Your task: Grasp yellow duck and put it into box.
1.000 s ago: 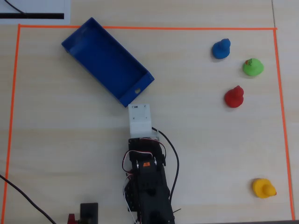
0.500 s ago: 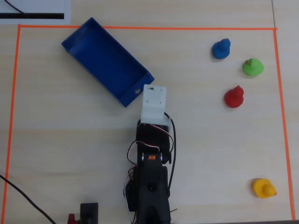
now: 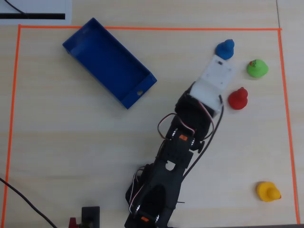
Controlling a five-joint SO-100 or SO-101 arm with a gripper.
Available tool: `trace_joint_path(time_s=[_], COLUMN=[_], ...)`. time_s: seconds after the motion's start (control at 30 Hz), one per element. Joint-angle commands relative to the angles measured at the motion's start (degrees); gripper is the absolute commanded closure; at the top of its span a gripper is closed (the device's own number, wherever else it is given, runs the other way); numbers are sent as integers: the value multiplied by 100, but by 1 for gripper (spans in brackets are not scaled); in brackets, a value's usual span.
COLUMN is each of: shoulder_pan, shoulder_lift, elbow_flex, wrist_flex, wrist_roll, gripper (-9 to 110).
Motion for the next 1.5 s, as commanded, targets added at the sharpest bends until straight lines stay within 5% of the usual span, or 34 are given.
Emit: trace_joint_path(time_s=[0.0,0.63,1.0,1.47], shoulder_pan=[1354,6627,7119,6460], shoulder_lift=[-606,-2962,-3270,-5010], elbow_flex=[-879,-2988,-2997,-4403], wrist_flex=[-343,501,738,958], wrist_roll=[62,44,97,316], gripper=[101,101,79,66])
